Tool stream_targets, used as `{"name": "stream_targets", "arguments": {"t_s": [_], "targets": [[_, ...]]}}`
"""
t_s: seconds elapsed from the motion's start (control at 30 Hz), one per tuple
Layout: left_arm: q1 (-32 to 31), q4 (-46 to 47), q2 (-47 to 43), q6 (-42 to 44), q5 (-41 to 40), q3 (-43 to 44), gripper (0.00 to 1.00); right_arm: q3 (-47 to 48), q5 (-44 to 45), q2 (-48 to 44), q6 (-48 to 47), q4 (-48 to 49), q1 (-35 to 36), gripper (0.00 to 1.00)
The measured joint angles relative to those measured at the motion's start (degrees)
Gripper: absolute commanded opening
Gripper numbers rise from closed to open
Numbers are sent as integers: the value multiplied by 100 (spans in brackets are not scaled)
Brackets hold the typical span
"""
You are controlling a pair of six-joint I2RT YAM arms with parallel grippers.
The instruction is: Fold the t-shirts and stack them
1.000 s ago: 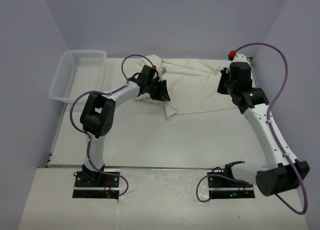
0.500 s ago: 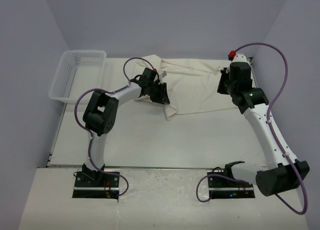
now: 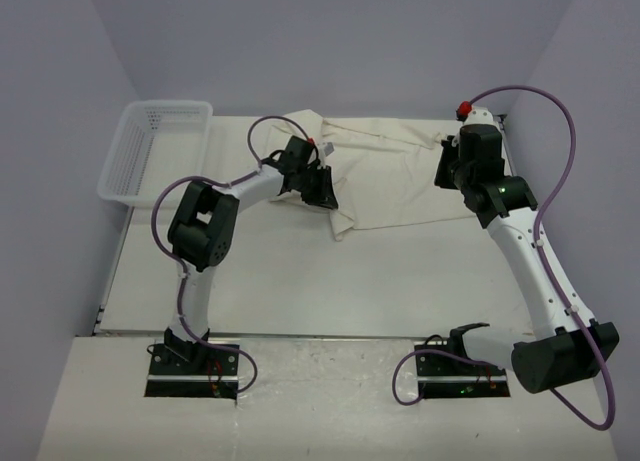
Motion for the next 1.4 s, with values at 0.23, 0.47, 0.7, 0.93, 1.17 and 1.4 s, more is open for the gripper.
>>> {"name": "stream_targets", "arguments": {"t_s": [0.23,0.47,0.7,0.93,1.17,1.4], "targets": [[0,175,28,-101,146,68,0,0,15,9,-7,-7,0,5],[-72,374,-1325,-514,-544,-1296,0,0,107,181,35,-131,0,4],[-315,240,-4457,-949,-1375,-2723,0,63,199,649,356,-442,0,1],[-286,-756,-6513,-1174,-2487,-2837,0,247,297,1781,682,-850,-87,0],[-286,-2046,-7560,-1261,-3366,-2699,0,234,295,1882,774,-903,-94,0],[-286,-2706,-7868,-1239,-3941,-2514,0,-372,142,1467,868,-774,-52,31]]}}
